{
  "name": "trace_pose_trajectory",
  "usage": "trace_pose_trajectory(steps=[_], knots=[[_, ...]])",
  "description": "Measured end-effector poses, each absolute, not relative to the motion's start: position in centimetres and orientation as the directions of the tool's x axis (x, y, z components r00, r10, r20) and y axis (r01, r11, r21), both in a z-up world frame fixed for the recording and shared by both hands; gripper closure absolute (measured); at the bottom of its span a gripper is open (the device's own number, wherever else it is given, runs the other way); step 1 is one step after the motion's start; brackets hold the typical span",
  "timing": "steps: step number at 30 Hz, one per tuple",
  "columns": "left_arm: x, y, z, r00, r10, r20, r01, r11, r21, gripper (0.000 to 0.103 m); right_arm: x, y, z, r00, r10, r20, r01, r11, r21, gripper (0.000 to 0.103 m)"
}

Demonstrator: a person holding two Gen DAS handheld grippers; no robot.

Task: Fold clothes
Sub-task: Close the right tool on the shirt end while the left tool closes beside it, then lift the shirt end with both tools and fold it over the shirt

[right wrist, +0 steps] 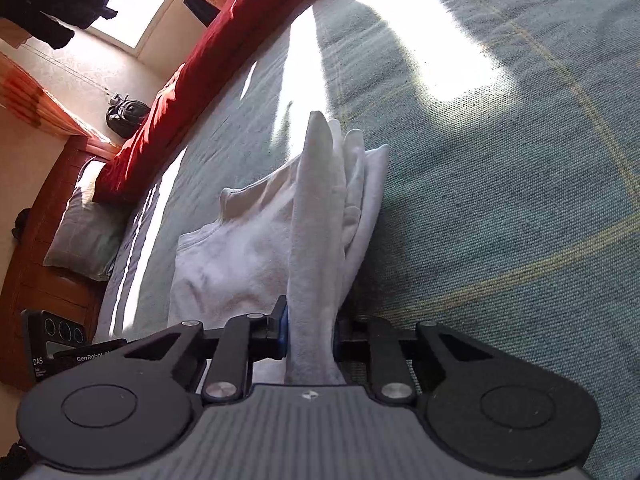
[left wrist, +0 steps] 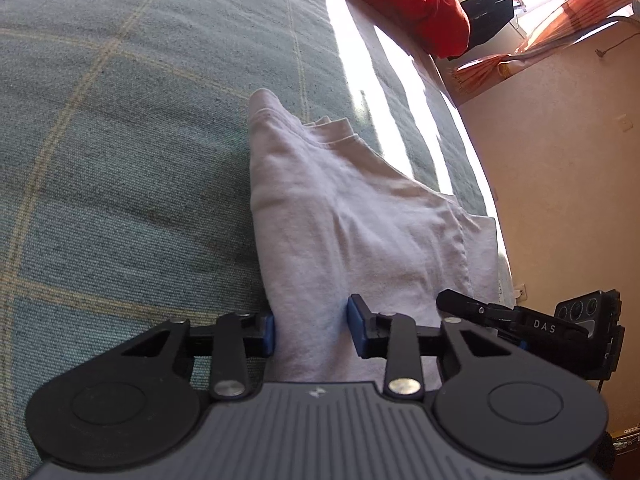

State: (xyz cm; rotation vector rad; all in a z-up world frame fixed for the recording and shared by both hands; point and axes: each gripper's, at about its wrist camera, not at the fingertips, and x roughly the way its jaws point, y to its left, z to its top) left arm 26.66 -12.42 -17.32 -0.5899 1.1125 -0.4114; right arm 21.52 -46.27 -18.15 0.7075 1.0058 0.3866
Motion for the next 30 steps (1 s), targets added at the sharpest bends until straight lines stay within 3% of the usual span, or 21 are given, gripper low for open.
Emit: trace_pose_trajectory(steps=[5, 16, 23, 27, 30], knots=[[26.1, -11.9, -16.1, 0.418, -0.577, -0.701, 0.024, 0.779, -0.627, 0.082, 20.9, -45.7, -16.4, 0.511, 0.574, -0.639, 0.014, 0.738, 0.674, 0.084], [25.2, -11.5, -15.2, 0.446, -0.557, -0.7, 0.07, 0.802, -0.593, 0.085, 20.1, -44.4, -13.7, 0.529, 0.557, -0.64, -0.03, 0.766, 0.642, 0.084], [26.4, -10.7, -17.7, 0.422, -0.568, -0.707, 0.041, 0.791, -0.611, 0.067, 20.4, -44.9, -14.9, 0.516, 0.564, -0.644, 0.0, 0.752, 0.659, 0.083], [28.0, -10.8, -17.9, 0.436, -0.588, -0.682, 0.054, 0.773, -0.632, 0.062, 20.7, -45.2, -15.7, 0.507, 0.569, -0.648, 0.008, 0.748, 0.663, 0.082], [30.1, -11.6, -17.9, 0.439, -0.6, -0.669, 0.071, 0.765, -0.64, 0.05, 20.9, -45.5, -16.3, 0.501, 0.571, -0.651, 0.019, 0.744, 0.668, 0.082]])
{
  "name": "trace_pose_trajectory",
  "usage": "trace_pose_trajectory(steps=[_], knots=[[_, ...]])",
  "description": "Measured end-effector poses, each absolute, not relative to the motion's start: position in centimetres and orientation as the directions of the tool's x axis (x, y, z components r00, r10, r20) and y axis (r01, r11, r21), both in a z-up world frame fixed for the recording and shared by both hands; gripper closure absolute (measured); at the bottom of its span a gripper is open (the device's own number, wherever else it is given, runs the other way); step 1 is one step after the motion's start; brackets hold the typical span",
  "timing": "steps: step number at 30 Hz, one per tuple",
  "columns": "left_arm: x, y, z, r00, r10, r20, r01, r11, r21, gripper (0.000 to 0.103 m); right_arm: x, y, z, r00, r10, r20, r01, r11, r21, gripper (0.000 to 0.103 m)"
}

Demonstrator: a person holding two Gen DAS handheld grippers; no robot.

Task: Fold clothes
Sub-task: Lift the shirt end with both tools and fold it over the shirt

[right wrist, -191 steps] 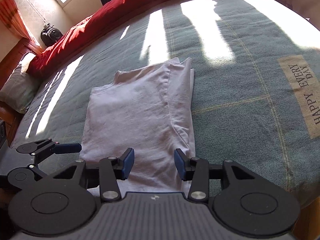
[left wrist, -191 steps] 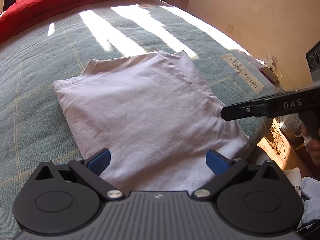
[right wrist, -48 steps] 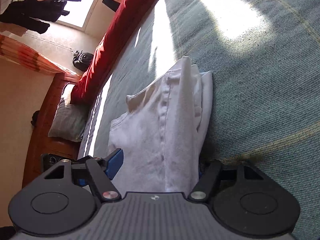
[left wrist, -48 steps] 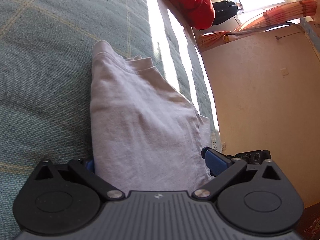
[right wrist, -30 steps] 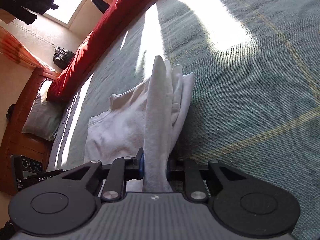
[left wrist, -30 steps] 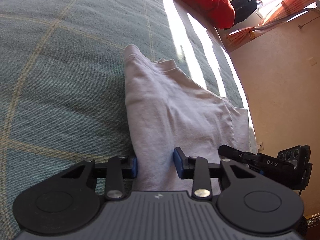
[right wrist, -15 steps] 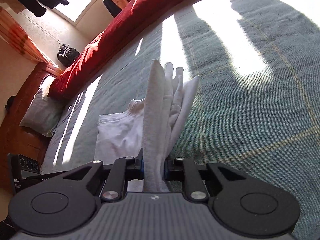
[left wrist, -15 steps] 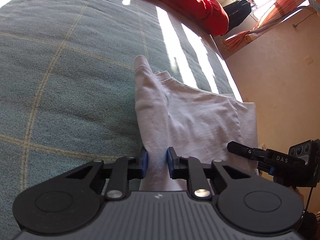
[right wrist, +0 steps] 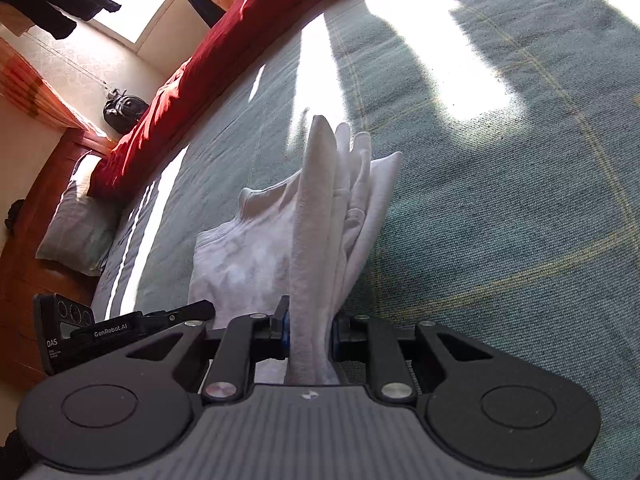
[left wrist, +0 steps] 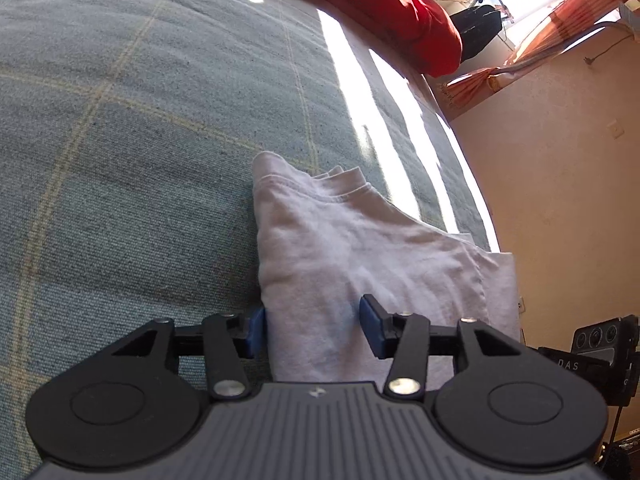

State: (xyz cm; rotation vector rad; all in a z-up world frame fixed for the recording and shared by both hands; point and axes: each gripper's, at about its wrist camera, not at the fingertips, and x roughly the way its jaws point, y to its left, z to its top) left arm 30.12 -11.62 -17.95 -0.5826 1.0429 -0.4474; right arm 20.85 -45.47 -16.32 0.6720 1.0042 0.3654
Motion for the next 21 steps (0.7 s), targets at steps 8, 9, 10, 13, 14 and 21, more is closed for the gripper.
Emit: trace_pose_trajectory(steps=[8, 9, 10, 13, 14, 21], knots=[[28.1, -10.9, -19.1, 0.362, -0.728, -0.582, 0.084, 0.647, -0.758, 0.04, 20.7, -46.0, -17.5, 0.493, 0.582, -0.646, 0.035, 0.729, 0.684, 0.081], [27.1, -10.6, -19.4, 0.351, -0.747, -0.564, 0.083, 0.625, -0.776, 0.04, 20.7, -46.0, -17.5, 0.492, 0.585, -0.645, 0.033, 0.727, 0.685, 0.081], [26.4, -10.6, -19.5, 0.352, -0.754, -0.556, 0.092, 0.618, -0.781, 0.04, 20.6, -46.0, -17.6, 0.491, 0.588, -0.643, 0.032, 0.726, 0.687, 0.08], [25.7, -10.7, -19.6, 0.356, -0.759, -0.544, 0.086, 0.607, -0.79, 0.04, 20.5, -46.1, -17.9, 0.479, 0.599, -0.642, 0.028, 0.721, 0.693, 0.077], [26.1, -10.8, -19.6, 0.359, -0.757, -0.546, 0.072, 0.606, -0.792, 0.041, 20.5, -46.1, -18.1, 0.477, 0.602, -0.64, 0.026, 0.719, 0.695, 0.077], [27.0, -12.2, -17.7, 0.367, -0.69, -0.624, 0.087, 0.693, -0.716, 0.086, 20.1, -46.1, -18.1, 0.495, 0.596, -0.632, 0.018, 0.72, 0.694, 0.084]])
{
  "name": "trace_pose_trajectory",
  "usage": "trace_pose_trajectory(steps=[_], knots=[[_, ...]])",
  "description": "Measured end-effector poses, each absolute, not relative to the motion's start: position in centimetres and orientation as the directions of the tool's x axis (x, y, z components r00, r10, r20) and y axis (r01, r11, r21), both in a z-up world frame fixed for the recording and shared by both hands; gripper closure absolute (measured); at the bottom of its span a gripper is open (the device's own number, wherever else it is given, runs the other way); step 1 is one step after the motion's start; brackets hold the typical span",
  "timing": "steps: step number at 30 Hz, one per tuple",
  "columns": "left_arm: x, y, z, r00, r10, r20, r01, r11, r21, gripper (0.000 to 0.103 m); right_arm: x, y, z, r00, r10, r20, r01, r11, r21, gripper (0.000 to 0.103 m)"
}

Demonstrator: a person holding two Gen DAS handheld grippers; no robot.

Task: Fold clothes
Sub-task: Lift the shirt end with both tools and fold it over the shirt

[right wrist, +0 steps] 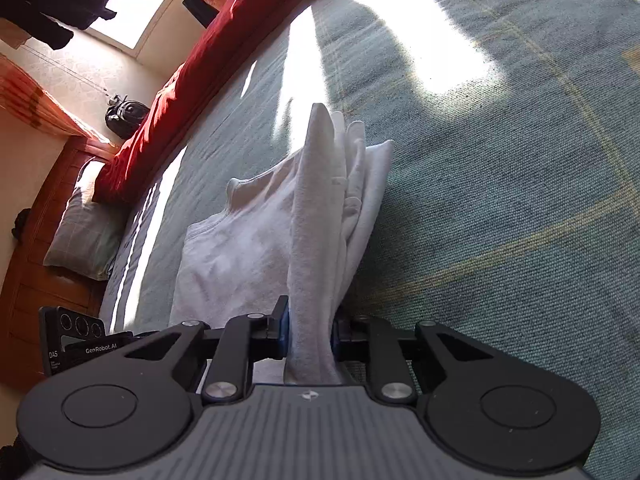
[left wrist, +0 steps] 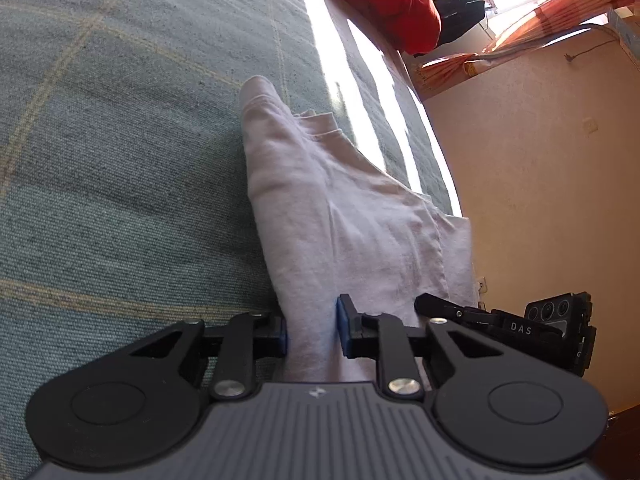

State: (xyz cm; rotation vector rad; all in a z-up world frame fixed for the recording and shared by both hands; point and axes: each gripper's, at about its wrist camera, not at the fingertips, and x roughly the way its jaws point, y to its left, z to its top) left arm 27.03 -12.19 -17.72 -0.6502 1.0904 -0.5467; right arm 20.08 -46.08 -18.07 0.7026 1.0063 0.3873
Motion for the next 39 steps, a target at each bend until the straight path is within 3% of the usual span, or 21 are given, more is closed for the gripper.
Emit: trace_pose_trajectory(steps=[9, 18, 39], knots=[[26.3, -11.8, -14.2, 0.399, -0.677, -0.619, 0.14, 0.712, -0.688, 0.09, 20.0, -45.1, -15.3, 0.507, 0.586, -0.632, -0.031, 0.745, 0.666, 0.087], [24.7, -6.6, -10.1, 0.484, -0.632, -0.605, 0.153, 0.742, -0.653, 0.09, 20.7, -40.7, -11.2, 0.512, 0.609, -0.606, -0.116, 0.748, 0.654, 0.087], [20.1, 23.5, -4.0, 0.688, -0.337, -0.643, -0.095, 0.836, -0.54, 0.09, 26.7, -8.0, -5.1, 0.361, 0.716, -0.597, -0.373, 0.698, 0.612, 0.087]])
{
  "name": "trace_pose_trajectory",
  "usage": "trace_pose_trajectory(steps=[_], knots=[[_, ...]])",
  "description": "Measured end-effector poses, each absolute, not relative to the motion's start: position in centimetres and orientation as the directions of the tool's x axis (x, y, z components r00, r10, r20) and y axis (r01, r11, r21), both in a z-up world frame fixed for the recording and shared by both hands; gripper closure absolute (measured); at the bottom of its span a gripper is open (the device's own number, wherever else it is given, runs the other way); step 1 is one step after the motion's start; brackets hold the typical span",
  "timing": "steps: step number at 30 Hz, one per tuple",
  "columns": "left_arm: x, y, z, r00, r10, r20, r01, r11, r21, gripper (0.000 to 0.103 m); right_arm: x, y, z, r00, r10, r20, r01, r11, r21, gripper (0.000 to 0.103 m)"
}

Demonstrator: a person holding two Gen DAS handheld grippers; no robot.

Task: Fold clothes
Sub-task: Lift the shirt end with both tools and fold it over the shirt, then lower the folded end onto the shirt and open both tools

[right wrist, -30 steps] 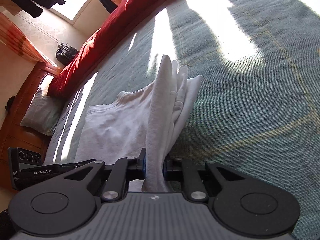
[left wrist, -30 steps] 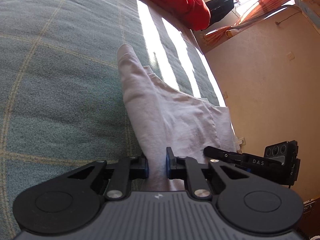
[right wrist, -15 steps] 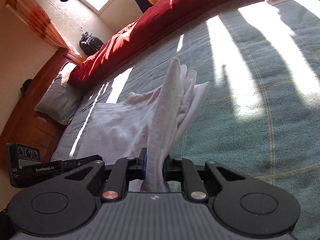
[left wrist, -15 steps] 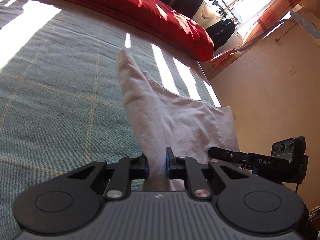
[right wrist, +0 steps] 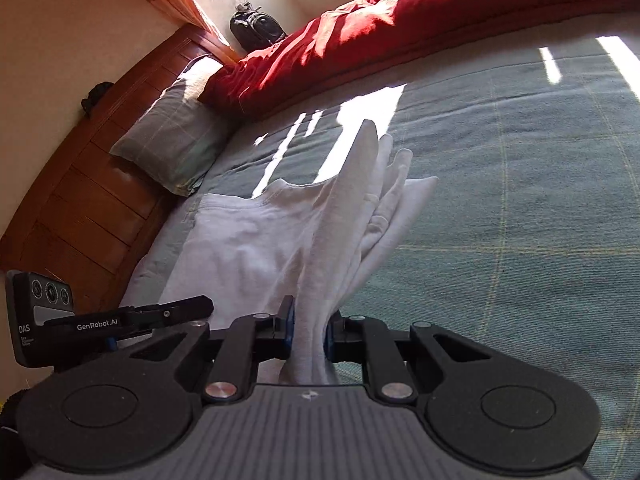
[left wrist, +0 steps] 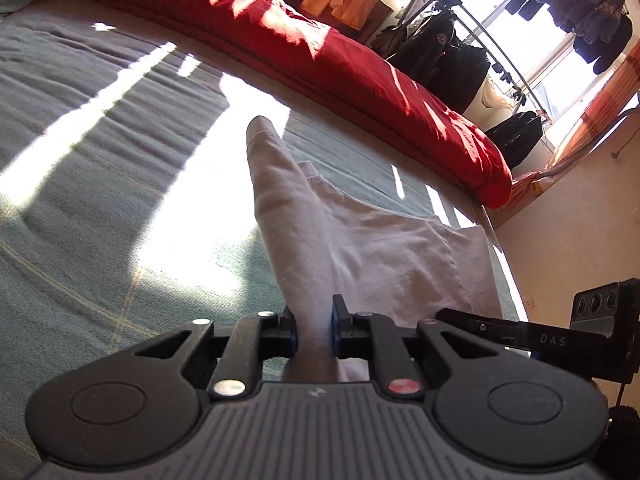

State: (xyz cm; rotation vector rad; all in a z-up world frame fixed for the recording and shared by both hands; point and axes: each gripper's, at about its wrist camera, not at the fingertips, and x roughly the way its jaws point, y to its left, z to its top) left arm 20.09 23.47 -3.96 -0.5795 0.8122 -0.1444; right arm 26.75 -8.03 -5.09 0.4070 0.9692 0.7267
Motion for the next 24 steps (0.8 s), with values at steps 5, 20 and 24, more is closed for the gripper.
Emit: trace_pose_trajectory(steps=[5, 20, 24], knots=[[19.2, 30.5, -4.5, 0.717, -0.258, -0.648, -0.176, 0.832, -0.527, 0.09, 27.4, 0.5, -5.9, 0.316, 0.723, -0.614, -0.41, 0.688, 0.599, 0.087], [19.5, 43.1, -9.5, 0.726, -0.147, -0.672, -0.319, 0.794, -0.518, 0.09, 27.8, 15.0, -11.8, 0.274, 0.724, -0.632, -0.406, 0.683, 0.606, 0.086], [19.9, 44.3, -11.0, 0.72, -0.147, -0.678, -0.333, 0.784, -0.524, 0.09, 27.9, 16.3, -13.0, 0.272, 0.72, -0.638, -0.403, 0.688, 0.604, 0.086]])
